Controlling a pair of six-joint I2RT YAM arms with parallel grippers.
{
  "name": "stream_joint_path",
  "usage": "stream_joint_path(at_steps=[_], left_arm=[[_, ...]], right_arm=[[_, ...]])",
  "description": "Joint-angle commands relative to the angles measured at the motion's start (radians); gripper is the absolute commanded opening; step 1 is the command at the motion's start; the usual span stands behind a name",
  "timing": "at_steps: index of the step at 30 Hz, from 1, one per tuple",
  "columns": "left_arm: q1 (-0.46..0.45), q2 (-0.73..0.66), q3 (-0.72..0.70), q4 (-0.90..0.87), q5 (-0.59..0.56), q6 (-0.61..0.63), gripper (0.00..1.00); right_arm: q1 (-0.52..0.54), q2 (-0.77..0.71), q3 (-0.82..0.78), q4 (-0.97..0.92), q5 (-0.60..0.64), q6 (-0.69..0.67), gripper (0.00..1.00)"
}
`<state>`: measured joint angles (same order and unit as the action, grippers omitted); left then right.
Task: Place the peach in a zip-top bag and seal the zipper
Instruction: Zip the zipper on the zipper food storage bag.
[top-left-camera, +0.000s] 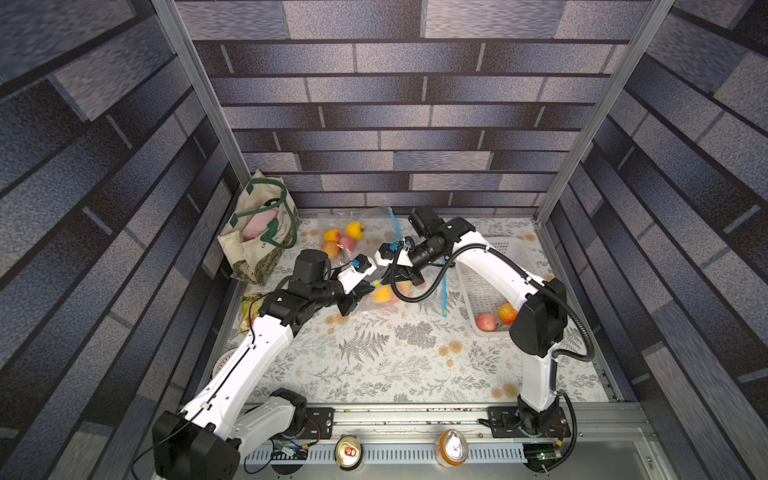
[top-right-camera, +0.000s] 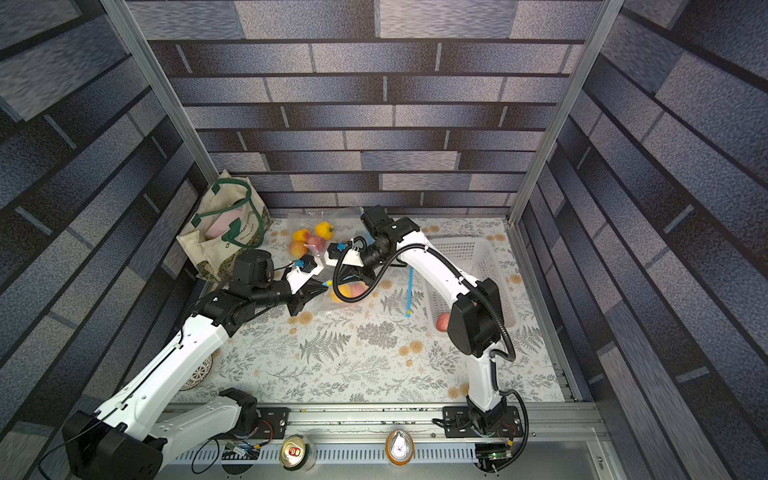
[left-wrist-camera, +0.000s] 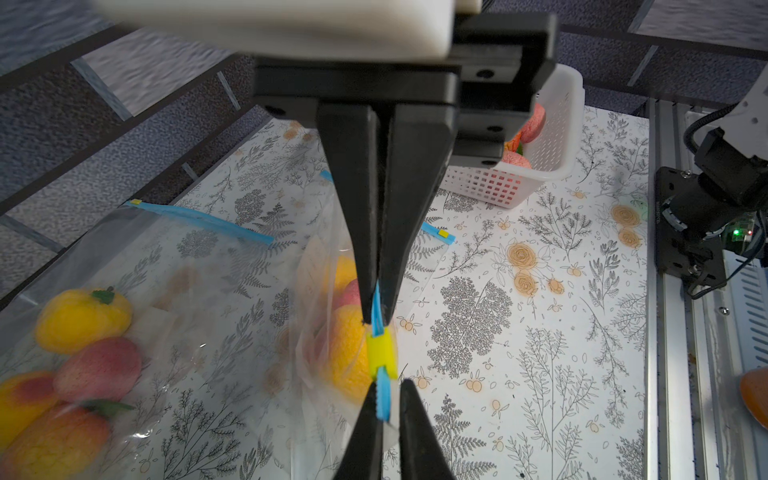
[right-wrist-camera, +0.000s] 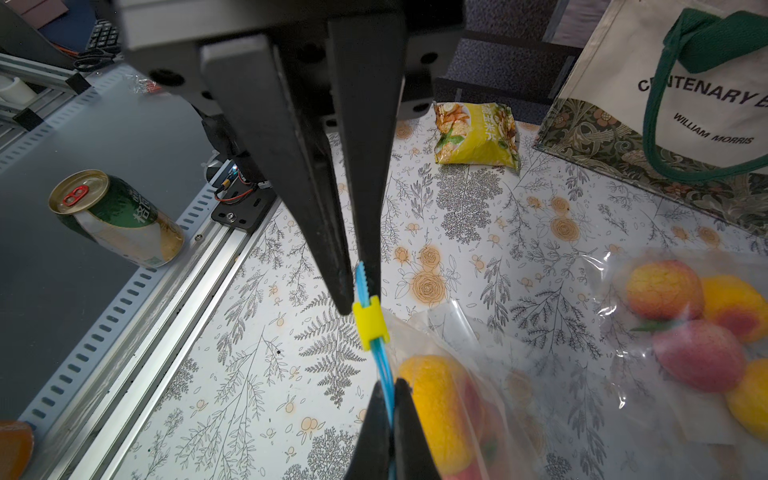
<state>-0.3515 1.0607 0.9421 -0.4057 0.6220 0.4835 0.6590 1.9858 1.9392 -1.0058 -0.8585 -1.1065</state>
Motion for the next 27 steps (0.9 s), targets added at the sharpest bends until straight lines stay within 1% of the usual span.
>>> stream_joint_path(at_steps=[1, 2, 3, 4, 5, 10, 11, 13, 16, 18, 21, 27], left_arm=[[0.0, 0.013, 0.011, 0.013, 0.009, -0.019, 0.17], [-0.002, 0.016, 0.011, 0.014, 0.007, -0.019, 0.17], [-0.001, 0.017, 0.012, 0.011, 0.01, -0.015, 0.14], [-0.001, 0.022, 0.018, 0.003, 0.018, -0.008, 0.06], [-0.004, 0.025, 0.021, -0.003, 0.018, -0.008, 0.03], [0.0, 0.017, 0.016, 0.008, 0.004, -0.005, 0.0], [0.0, 0.016, 0.016, 0.007, 0.007, -0.004, 0.0], [0.0, 0.017, 0.017, -0.006, 0.007, 0.004, 0.0], [0.0, 0.025, 0.027, -0.05, 0.007, 0.033, 0.0], [0.003, 0.025, 0.031, -0.065, 0.012, 0.047, 0.0], [0.006, 0.022, 0.031, -0.054, 0.023, 0.046, 0.0], [0.008, 0.019, 0.029, -0.043, 0.027, 0.041, 0.0]], right_arm=[[0.007, -0.044, -0.013, -0.002, -0.021, 0.008, 0.02], [0.008, -0.044, -0.014, -0.004, -0.022, 0.008, 0.02], [0.008, -0.046, -0.014, -0.004, -0.026, 0.007, 0.02], [0.008, -0.048, -0.015, -0.004, -0.028, 0.007, 0.02], [0.008, -0.047, -0.014, -0.004, -0.028, 0.007, 0.02], [0.008, -0.043, -0.013, -0.01, -0.022, 0.007, 0.04], [0.009, -0.043, -0.013, -0.01, -0.022, 0.008, 0.06], [0.006, -0.046, -0.012, -0.011, -0.021, 0.009, 0.2], [-0.007, -0.055, 0.004, -0.013, -0.025, -0.003, 0.34], [-0.01, -0.056, 0.041, -0.052, -0.072, -0.039, 0.38], [-0.004, -0.042, 0.078, -0.072, -0.143, -0.05, 0.4], [0.023, -0.001, 0.099, -0.085, -0.165, -0.044, 0.37]])
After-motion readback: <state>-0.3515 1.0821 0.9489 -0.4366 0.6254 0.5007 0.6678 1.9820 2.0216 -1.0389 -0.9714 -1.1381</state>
